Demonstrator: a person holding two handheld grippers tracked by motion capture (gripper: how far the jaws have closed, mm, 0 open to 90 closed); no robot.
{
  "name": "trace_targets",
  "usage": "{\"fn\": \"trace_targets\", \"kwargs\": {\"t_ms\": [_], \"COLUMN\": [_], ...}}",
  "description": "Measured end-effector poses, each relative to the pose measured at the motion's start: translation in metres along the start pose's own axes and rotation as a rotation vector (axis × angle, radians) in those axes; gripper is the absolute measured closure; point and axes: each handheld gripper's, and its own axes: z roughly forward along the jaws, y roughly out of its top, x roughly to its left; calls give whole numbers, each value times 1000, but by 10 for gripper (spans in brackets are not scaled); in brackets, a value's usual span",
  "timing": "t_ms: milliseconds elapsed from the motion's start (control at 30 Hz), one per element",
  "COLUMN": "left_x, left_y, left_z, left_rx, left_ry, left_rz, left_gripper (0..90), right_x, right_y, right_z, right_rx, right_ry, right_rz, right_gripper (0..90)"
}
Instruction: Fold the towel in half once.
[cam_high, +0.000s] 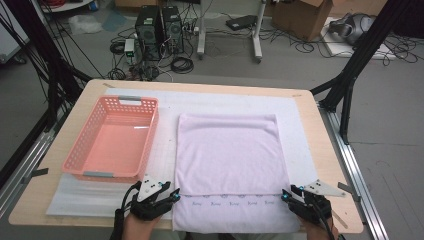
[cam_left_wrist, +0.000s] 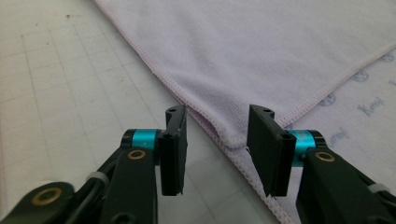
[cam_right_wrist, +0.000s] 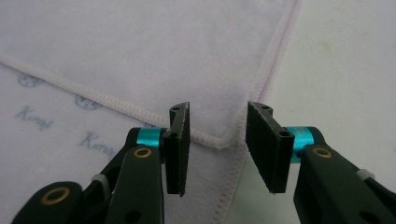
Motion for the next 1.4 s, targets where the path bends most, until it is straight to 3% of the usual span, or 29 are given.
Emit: {"fn": "trace_targets", "kwargs": {"t_ms": [67,167,233,333,567,700,833,1000,1067,1100,1167,1200,1333,1400], "left_x": [0,-4,-8,-11,-11,-7,-1,4,1,-1,-8,-10,-12,-12], "left_y": [-1,-1,-1,-1,2,2,4,10,12,13,13,13,14,14], "left_z": [3,6,7,7,-1,-1,1,15,20,19,17,16,14,13], "left_rx": [22,19,17,4,-60,-45,-46,15,32,23,1,-4,-33,-34], "left_ry": [-2,14,18,32,20,-2,-20,-44,-19,-7,44,48,52,32], "left_rz": [5,56,89,108,120,84,6,-27,-3,23,116,132,151,150], "left_gripper": [561,723,811,856,878,865,687,615,651,706,829,846,856,850], "right_x": [4,13,19,19,13,13,13,13,13,13,13,12,12,12], "right_y": [1,4,6,7,5,6,5,5,5,4,4,4,4,4], "right_z": [4,6,6,4,0,-1,1,1,1,1,0,1,1,1], "right_rx": [5,19,25,1,-12,-16,-7,-8,-8,-6,-7,-6,-4,-7], "right_ry": [-13,-21,-39,-14,0,5,5,6,5,4,4,3,5,6], "right_rz": [-37,-117,-165,-135,-106,-105,-103,-97,-96,-95,-96,-94,-95,-97], "right_gripper": [656,822,845,851,850,849,848,847,847,847,847,845,845,845]}}
